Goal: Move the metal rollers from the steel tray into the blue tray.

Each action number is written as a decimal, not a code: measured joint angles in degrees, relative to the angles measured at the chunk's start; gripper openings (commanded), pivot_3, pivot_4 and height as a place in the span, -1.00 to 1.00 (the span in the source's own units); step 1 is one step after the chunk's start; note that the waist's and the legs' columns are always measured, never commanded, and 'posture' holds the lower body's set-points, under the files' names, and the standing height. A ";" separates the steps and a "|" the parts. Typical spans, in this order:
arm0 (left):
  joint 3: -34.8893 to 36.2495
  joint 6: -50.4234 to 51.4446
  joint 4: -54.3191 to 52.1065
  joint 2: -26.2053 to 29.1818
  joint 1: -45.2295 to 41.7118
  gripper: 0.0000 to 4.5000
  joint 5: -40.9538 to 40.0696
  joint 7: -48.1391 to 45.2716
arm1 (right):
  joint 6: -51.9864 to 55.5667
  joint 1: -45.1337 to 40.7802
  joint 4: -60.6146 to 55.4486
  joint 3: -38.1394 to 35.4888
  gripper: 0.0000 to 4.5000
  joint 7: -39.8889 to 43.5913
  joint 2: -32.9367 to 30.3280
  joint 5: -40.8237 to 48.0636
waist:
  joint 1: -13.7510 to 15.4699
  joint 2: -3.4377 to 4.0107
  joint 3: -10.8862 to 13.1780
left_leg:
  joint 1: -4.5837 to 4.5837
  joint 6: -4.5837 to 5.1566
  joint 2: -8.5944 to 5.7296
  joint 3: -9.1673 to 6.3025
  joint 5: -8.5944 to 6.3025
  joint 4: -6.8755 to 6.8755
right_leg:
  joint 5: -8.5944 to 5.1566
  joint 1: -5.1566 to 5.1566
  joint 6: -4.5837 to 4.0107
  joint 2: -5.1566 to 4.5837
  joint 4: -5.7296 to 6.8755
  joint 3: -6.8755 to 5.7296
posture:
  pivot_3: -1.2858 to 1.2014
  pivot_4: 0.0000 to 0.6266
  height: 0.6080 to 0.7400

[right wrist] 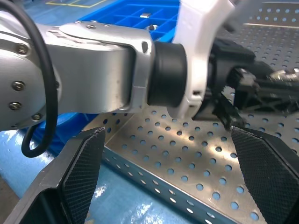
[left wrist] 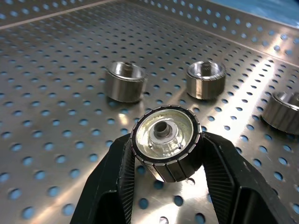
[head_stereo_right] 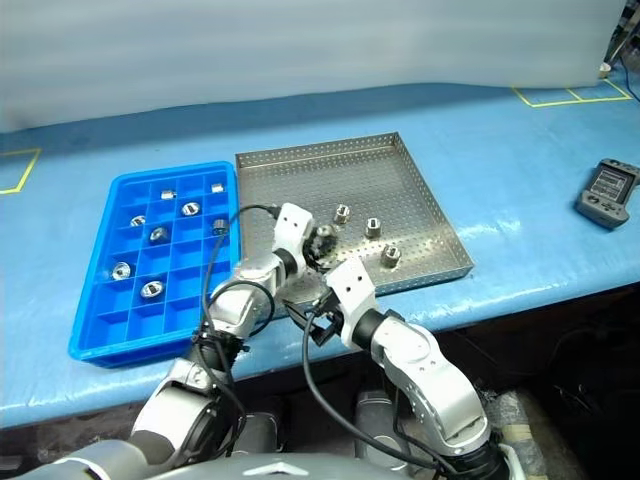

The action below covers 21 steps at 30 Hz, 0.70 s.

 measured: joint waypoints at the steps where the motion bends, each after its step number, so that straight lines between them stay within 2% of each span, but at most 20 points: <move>1: 1.50 0.39 -3.38 -0.05 1.25 -0.19 -0.51 1.19 | 0.00 -0.53 0.46 0.08 1.00 0.19 0.23 0.05 | 0.15 0.00 0.00 | 0.00 0.00 0.00 0.00 0.00 -0.01 | 0.00 -0.01 0.00 0.00 -0.01 0.00 | 0.01 -0.52 1.00; 9: 12.41 4.00 -29.68 1.59 13.66 -0.19 -1.38 12.24 | -0.46 -6.42 5.09 1.81 1.00 3.25 1.93 0.46 | 2.22 -0.01 0.00 | 0.03 -0.01 0.00 -0.06 0.00 -0.03 | -0.03 0.01 -0.07 0.02 0.01 -0.04 | 0.12 -0.52 1.00; 12: 16.59 5.23 -37.99 2.38 22.21 -0.19 0.20 16.17 | -2.61 -11.66 10.17 3.58 1.00 5.97 3.16 0.27 | 3.04 -0.01 0.01 | 0.05 -0.01 0.00 -0.06 0.00 -0.03 | -0.17 0.03 -0.31 0.02 0.00 -0.03 | 0.19 -0.52 1.00; 15: 19.59 6.55 -42.48 2.13 28.92 -0.19 0.76 18.82 | -4.75 -15.19 13.63 5.61 1.00 8.73 4.28 0.14 | 4.97 -0.06 0.01 | 0.01 -0.01 0.00 -0.19 0.00 -0.03 | -0.22 0.03 -0.38 0.02 0.01 -0.15 | 0.23 -0.52 1.00; 21: 20.52 7.41 -48.97 1.40 40.09 -0.19 3.26 21.77 | -7.34 -17.60 17.62 9.28 1.00 13.26 5.85 0.07 | 8.44 -0.11 -0.01 | -0.03 -0.03 -0.03 -0.20 -0.01 -0.03 | -0.25 0.02 -0.43 0.01 -0.02 -0.17 | 0.29 -0.52 1.00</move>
